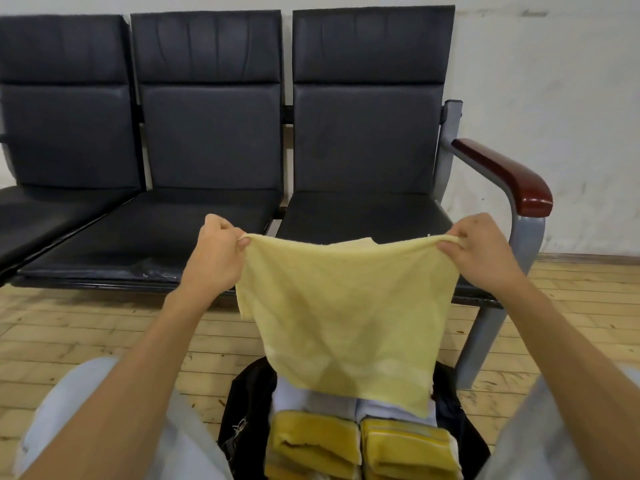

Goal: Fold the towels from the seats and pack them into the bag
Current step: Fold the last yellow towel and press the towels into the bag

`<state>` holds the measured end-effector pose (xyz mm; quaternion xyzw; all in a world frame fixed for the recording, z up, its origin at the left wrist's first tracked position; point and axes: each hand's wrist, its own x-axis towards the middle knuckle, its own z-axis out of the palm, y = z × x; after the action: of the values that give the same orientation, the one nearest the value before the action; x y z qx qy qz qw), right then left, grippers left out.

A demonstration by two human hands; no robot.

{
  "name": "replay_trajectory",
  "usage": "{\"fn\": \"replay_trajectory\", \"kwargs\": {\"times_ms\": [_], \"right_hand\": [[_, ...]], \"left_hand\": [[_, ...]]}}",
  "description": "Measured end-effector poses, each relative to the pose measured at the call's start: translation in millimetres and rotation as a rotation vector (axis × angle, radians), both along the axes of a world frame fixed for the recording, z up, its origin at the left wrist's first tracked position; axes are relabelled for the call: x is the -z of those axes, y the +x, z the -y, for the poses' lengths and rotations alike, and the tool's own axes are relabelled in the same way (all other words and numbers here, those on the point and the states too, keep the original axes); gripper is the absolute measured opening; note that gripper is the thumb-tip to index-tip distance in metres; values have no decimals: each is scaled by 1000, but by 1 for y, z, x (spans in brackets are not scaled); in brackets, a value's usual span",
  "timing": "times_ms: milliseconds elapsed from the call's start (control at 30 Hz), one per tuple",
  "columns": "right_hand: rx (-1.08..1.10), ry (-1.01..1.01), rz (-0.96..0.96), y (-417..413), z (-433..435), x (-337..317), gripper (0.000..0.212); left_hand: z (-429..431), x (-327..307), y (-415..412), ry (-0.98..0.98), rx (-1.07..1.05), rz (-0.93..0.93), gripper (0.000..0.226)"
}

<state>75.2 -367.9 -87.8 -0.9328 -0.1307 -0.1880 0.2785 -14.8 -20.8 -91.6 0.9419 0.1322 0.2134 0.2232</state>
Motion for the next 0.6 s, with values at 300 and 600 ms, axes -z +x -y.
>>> {"fn": "replay_trajectory", "kwargs": {"times_ms": [300,600], "right_hand": [[-289,72,-428,-11,-16,9,20],[2,334,-77,0,-2,-2,16]], "left_hand": [[32,-12,-10,-868,259,-95,33],[14,-9,-2,-603,19,175,28]]}}
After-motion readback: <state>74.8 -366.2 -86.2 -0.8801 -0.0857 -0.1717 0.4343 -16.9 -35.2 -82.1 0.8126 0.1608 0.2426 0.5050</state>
